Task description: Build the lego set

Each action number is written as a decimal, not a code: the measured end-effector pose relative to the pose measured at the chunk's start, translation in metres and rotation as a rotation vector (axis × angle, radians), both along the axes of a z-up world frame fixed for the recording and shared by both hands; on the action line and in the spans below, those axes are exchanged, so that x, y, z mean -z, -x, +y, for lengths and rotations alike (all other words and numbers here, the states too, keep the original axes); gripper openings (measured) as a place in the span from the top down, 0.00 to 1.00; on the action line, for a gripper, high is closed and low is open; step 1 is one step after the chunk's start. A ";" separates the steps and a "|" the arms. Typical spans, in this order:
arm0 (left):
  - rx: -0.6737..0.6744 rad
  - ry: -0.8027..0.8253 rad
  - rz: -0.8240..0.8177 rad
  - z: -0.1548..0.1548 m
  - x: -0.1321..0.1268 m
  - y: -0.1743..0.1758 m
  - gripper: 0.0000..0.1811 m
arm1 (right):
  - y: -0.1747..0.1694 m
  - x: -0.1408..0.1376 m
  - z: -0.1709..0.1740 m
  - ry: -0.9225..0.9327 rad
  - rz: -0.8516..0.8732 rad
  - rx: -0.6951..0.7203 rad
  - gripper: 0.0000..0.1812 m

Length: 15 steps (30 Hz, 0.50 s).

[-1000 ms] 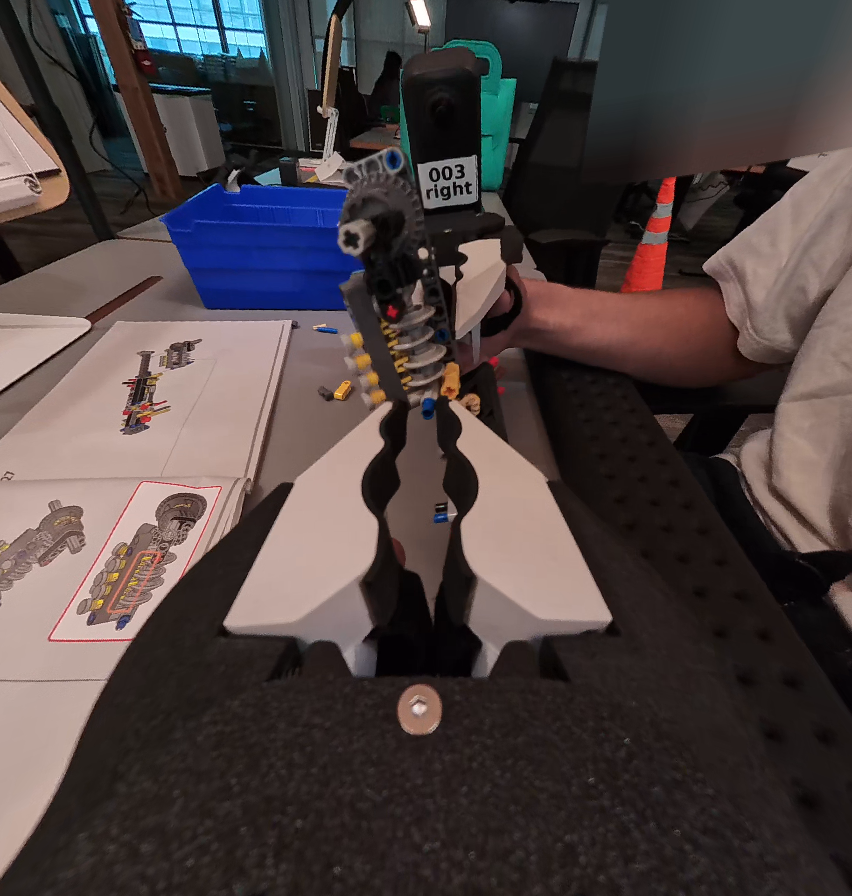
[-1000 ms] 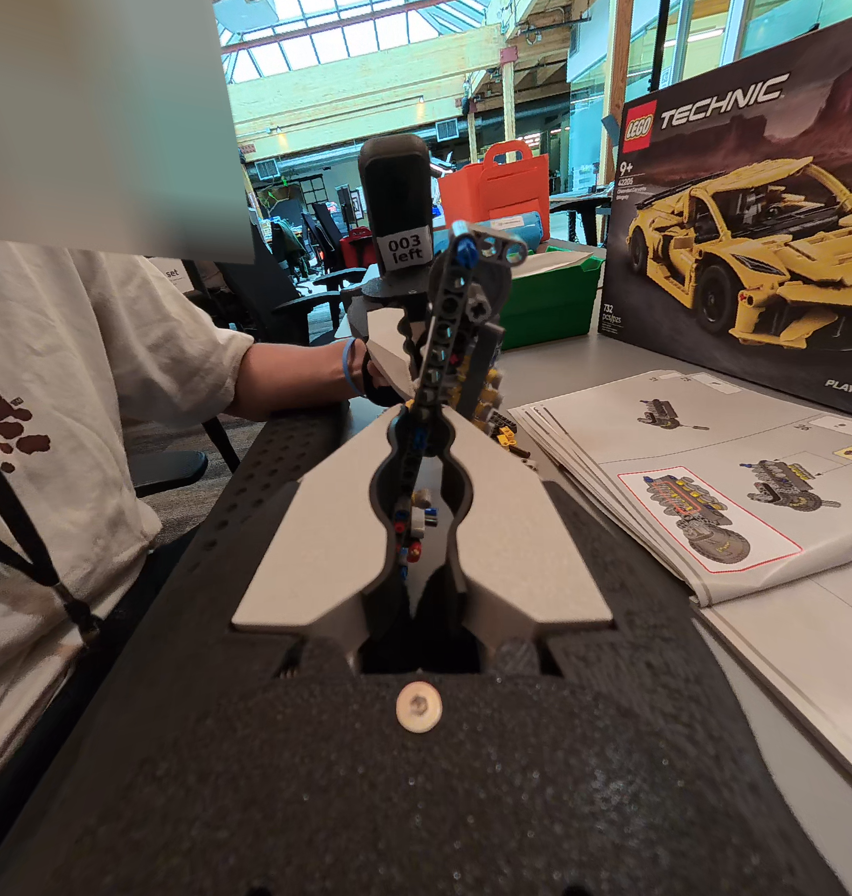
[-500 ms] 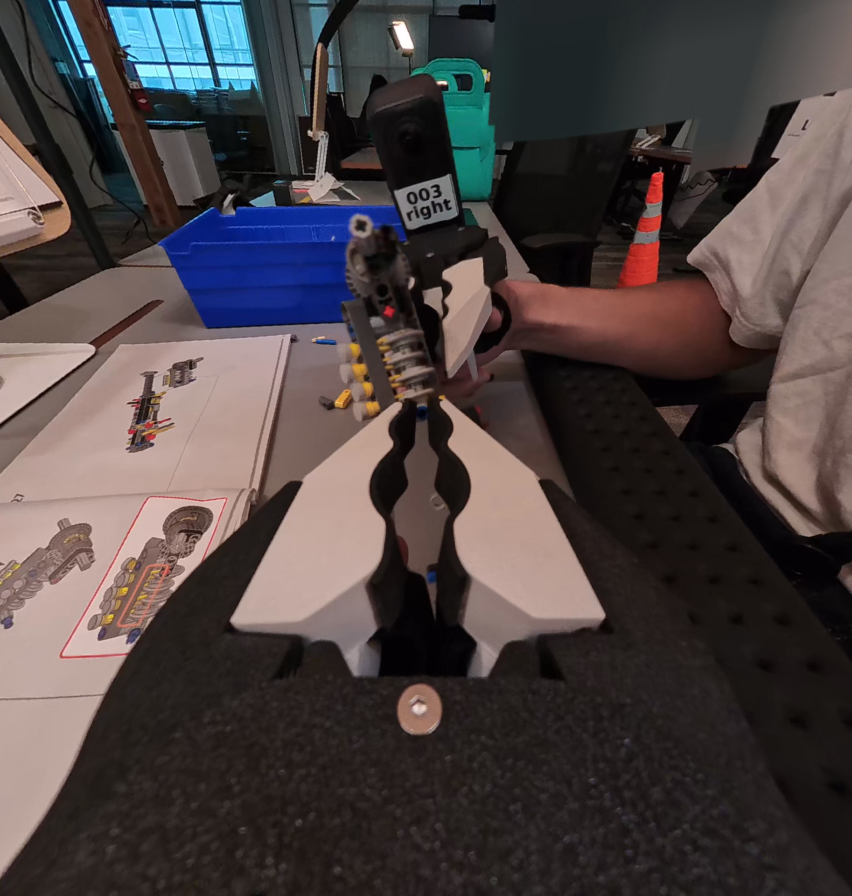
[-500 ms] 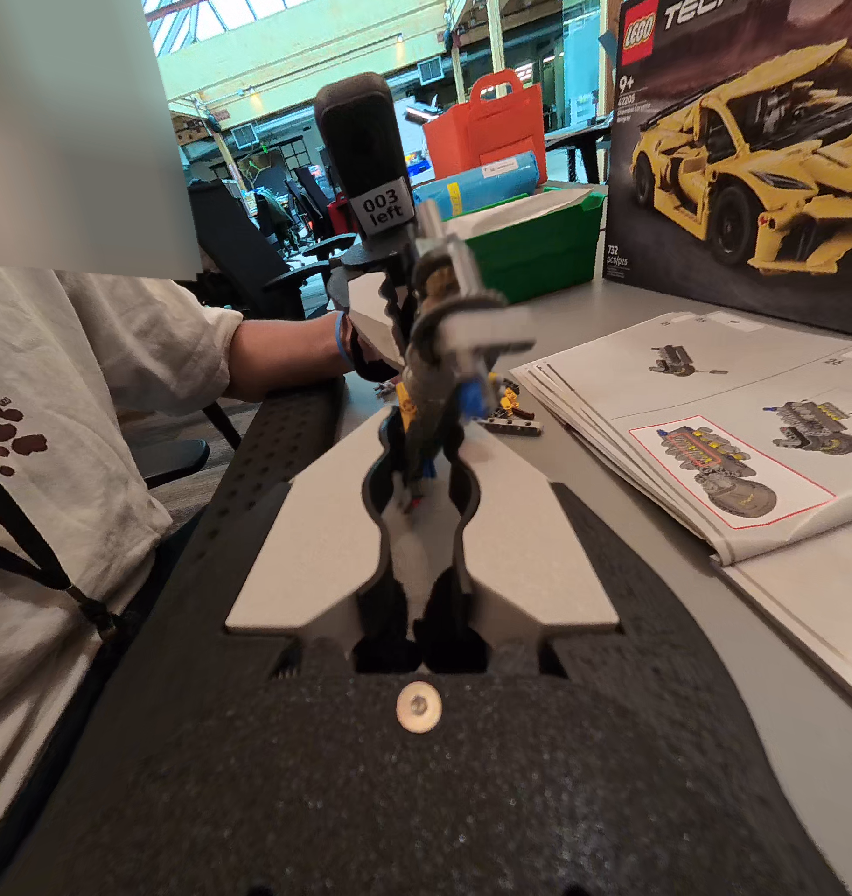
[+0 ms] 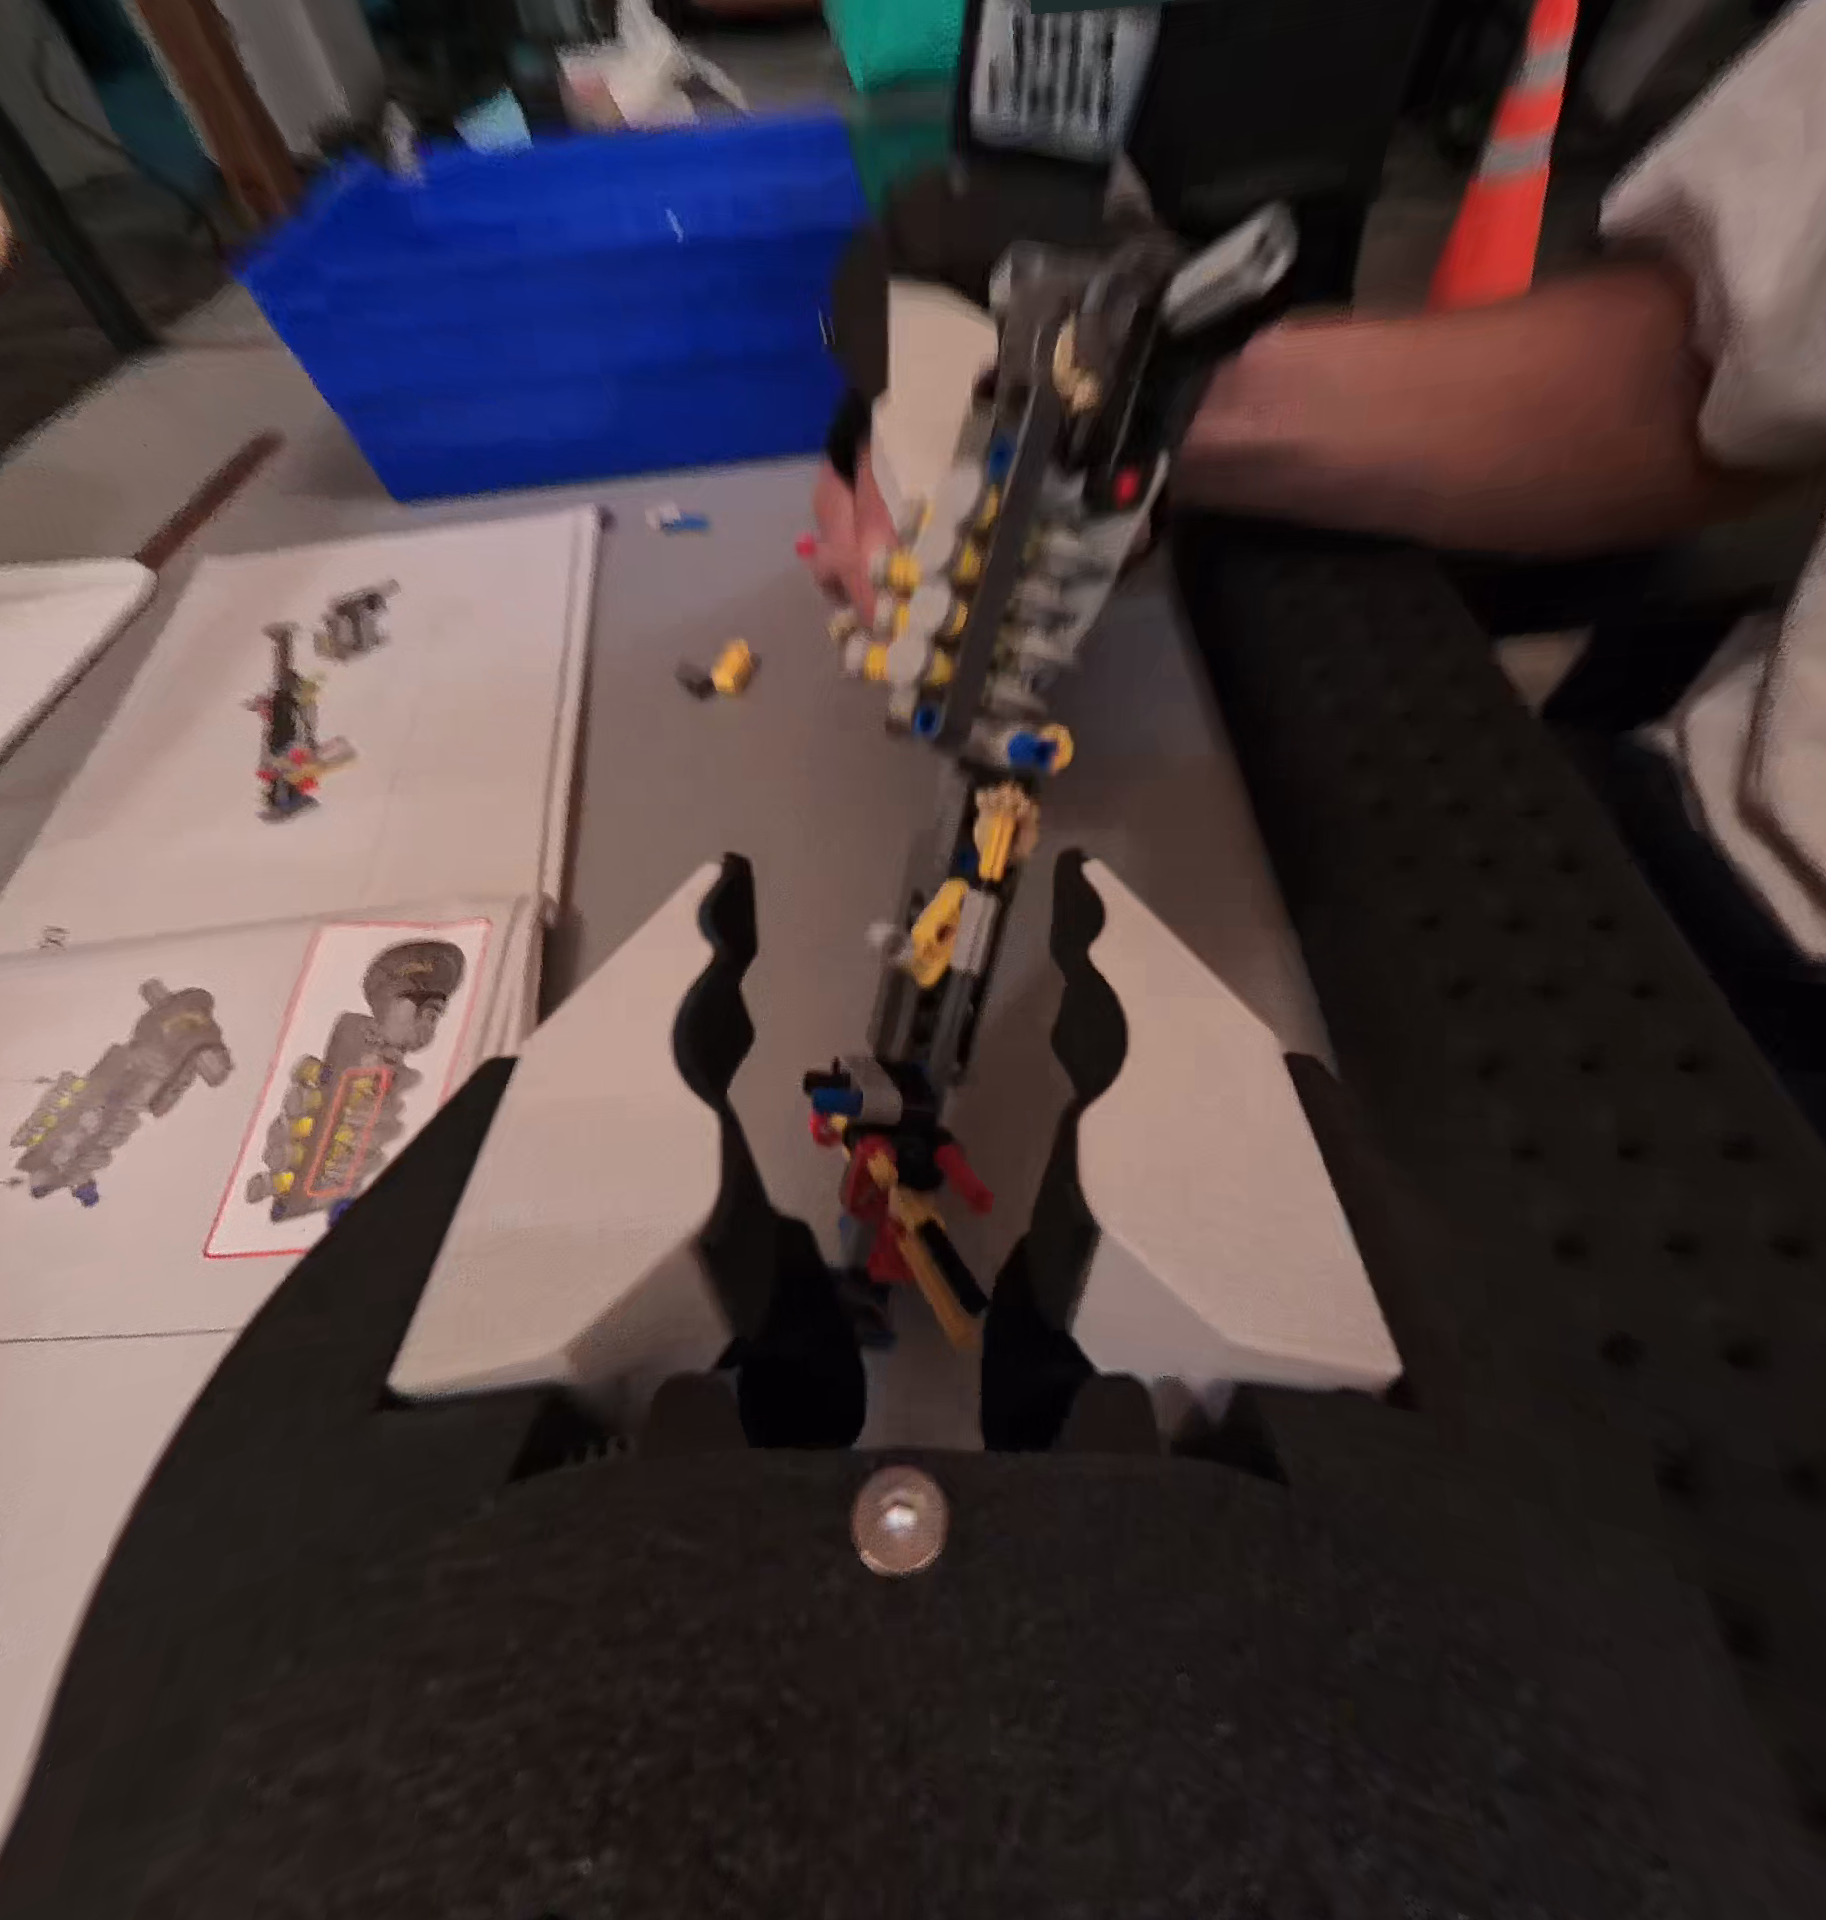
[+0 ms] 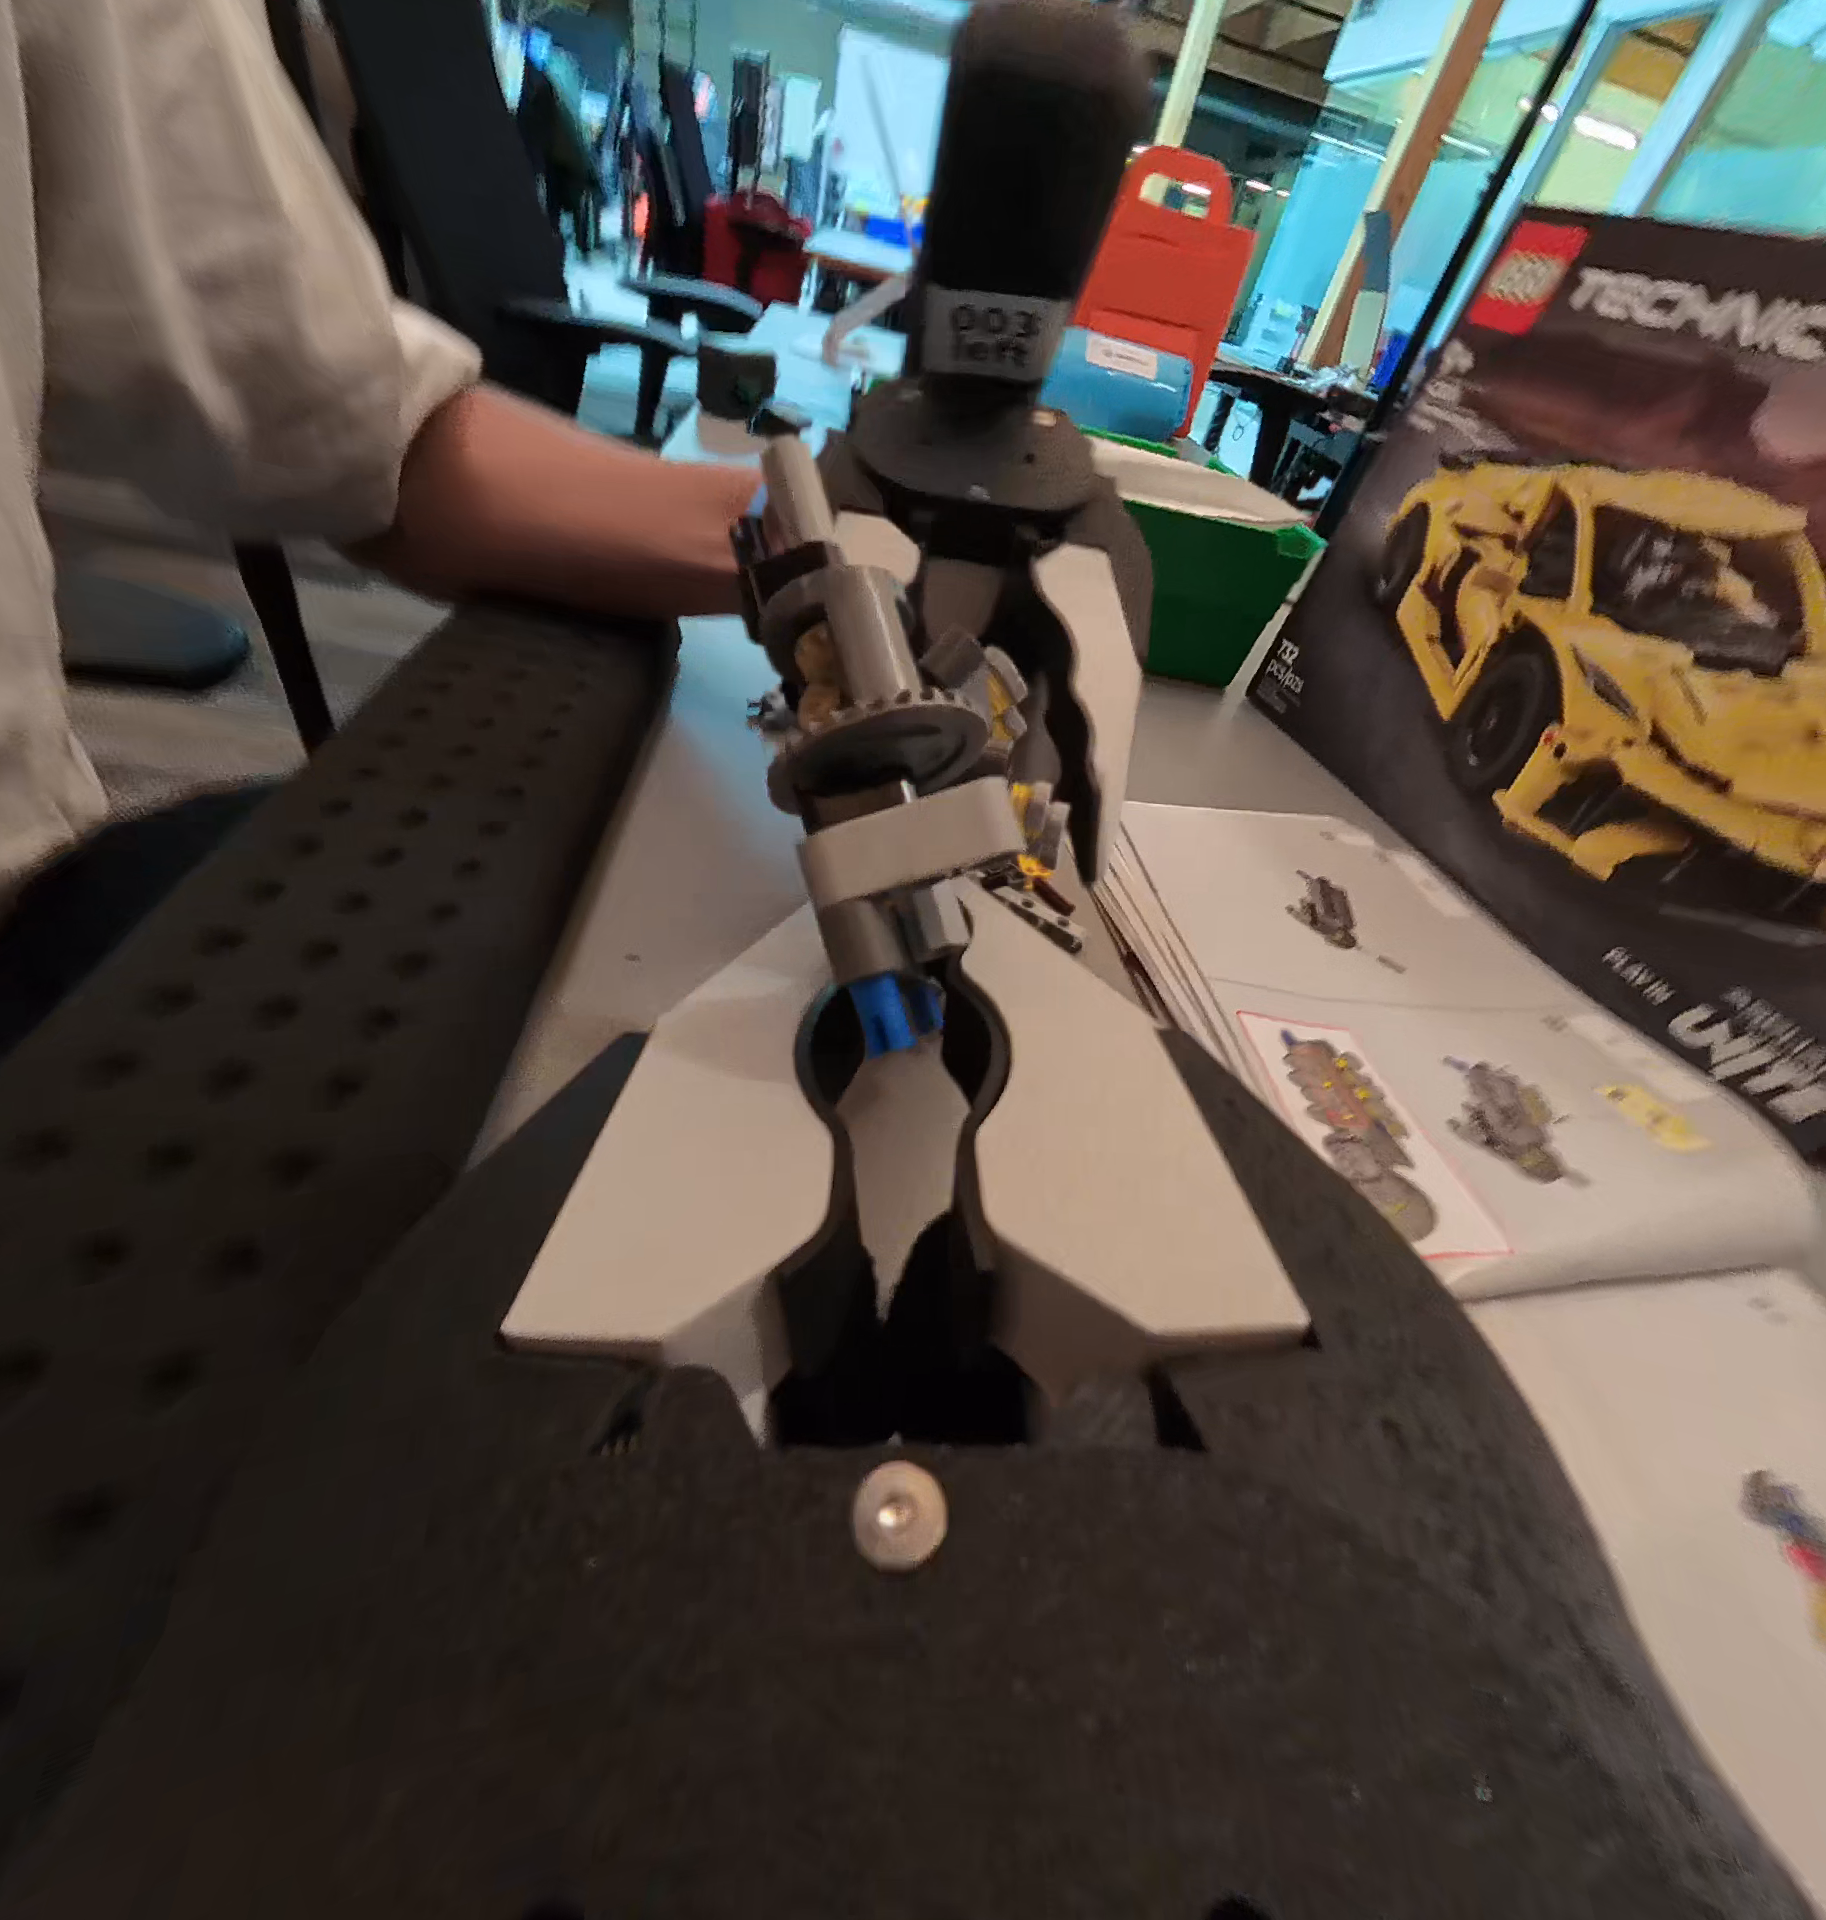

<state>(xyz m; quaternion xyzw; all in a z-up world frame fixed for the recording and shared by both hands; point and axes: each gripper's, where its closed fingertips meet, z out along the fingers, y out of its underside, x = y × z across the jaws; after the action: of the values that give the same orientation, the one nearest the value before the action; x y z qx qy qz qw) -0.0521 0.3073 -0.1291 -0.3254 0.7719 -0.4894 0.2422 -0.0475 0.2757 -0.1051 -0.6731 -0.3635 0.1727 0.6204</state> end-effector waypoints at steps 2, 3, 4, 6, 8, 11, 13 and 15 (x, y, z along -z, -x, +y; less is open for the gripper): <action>0.071 -0.079 0.055 -0.004 0.013 0.008 0.69 | 0.009 0.003 -0.007 -0.071 -0.134 -0.036 0.96; 0.135 -0.089 0.079 -0.009 0.016 0.014 0.71 | 0.015 0.005 -0.011 -0.110 -0.215 -0.066 0.96; 0.180 -0.101 0.094 -0.011 0.017 0.017 0.75 | 0.020 0.008 -0.015 -0.146 -0.299 -0.095 0.96; 0.296 -0.114 0.157 -0.019 0.022 0.023 0.76 | 0.028 0.014 -0.022 -0.216 -0.431 -0.155 0.96; 0.401 -0.131 0.231 -0.028 0.028 0.027 0.77 | 0.033 0.020 -0.026 -0.289 -0.538 -0.208 0.96; 0.481 -0.178 0.280 -0.038 0.035 0.022 0.69 | 0.035 0.027 -0.031 -0.377 -0.625 -0.265 0.96; 0.520 -0.241 0.329 -0.042 0.048 0.021 0.66 | 0.034 0.030 -0.033 -0.386 -0.606 -0.272 0.96; 0.561 -0.284 0.355 -0.048 0.060 0.023 0.65 | 0.032 0.032 -0.033 -0.412 -0.606 -0.269 0.96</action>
<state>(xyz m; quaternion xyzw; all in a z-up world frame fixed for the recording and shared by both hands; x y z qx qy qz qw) -0.0753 0.2588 -0.1892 -0.1437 0.9216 -0.3606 0.0035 -0.0790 0.2423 -0.1370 -0.5013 -0.6424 -0.0306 0.5789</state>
